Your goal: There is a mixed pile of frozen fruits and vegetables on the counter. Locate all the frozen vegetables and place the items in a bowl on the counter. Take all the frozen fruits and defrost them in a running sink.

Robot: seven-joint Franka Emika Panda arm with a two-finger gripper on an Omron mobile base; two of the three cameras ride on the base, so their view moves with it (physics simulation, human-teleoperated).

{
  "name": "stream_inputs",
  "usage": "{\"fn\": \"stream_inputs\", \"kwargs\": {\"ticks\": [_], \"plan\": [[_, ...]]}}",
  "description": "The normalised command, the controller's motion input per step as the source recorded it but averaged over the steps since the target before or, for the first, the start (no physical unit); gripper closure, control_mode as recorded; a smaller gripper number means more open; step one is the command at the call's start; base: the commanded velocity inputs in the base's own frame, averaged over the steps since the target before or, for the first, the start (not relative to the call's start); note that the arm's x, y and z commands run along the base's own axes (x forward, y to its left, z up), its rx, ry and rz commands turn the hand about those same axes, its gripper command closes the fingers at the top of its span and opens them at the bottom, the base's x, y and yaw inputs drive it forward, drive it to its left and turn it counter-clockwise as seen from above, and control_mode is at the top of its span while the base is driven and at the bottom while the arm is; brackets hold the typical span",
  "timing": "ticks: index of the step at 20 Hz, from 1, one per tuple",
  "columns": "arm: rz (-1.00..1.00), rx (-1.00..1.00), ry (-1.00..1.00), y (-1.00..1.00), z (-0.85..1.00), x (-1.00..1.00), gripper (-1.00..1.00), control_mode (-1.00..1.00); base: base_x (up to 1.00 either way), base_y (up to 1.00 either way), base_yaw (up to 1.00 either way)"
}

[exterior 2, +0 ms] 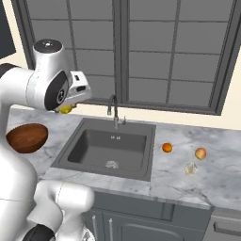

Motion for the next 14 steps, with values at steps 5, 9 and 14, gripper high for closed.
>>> {"fn": "stream_inputs", "kwargs": {"ticks": [5,9,14], "plan": [[0.12,0.0,-0.05,0.11,0.03,-0.01,1.0,-1.0,0.0,0.0,0.0],[0.15,0.0,-0.08,0.13,0.0,0.0,1.0,-1.0,0.0,0.0,0.0],[0.17,0.0,-0.07,0.01,0.0,-0.03,1.0,-1.0,0.0,0.0,0.0]]}}
